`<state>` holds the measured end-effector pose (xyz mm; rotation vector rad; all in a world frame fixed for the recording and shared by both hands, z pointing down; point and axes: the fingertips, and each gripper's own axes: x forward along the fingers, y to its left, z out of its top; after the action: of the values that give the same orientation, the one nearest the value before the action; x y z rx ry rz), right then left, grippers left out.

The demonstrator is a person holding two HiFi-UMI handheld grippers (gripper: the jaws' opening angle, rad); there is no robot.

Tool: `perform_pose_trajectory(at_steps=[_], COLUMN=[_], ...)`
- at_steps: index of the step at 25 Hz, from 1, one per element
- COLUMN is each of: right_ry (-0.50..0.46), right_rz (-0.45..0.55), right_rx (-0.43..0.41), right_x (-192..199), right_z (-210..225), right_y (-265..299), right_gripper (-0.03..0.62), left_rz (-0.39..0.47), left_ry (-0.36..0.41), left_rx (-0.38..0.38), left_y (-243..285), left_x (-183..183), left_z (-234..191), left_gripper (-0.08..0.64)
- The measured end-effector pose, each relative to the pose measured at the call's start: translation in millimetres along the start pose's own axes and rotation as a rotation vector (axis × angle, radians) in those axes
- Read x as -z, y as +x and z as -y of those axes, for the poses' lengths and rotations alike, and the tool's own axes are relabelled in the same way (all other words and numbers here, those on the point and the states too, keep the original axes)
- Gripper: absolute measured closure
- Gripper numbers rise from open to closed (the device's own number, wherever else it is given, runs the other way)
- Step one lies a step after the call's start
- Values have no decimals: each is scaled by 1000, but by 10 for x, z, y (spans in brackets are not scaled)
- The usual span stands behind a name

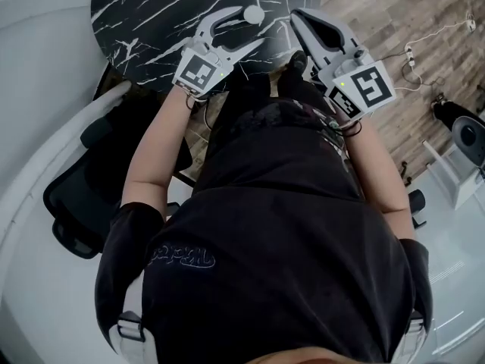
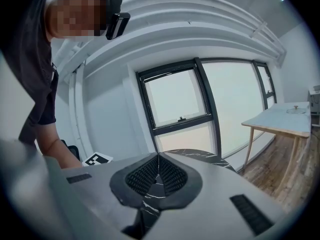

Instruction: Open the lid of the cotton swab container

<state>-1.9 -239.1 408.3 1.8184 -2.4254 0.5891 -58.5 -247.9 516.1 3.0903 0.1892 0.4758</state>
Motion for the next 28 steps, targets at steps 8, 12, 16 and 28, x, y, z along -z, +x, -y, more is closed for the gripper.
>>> perform_pose_trajectory(at_steps=[8,12,16,28], right_ry=[11,9,18,34], right_rz=[-24,-33,-47,-94], right_rx=[18,20,23,17], right_x=[121,156,217,344], right_z=[56,93,134,196], right_y=[-21,-5,13,82], right_gripper=[572,572,572,572], left_rz=[-38,-53,-79,-212], left_ry=[30,17,19,31], left_rx=[38,42,49,69], left_y=[149,222,309,565], left_x=[299,452,641,1451], left_z=[27,2,-14,-93], left_gripper=[236,232,233,230])
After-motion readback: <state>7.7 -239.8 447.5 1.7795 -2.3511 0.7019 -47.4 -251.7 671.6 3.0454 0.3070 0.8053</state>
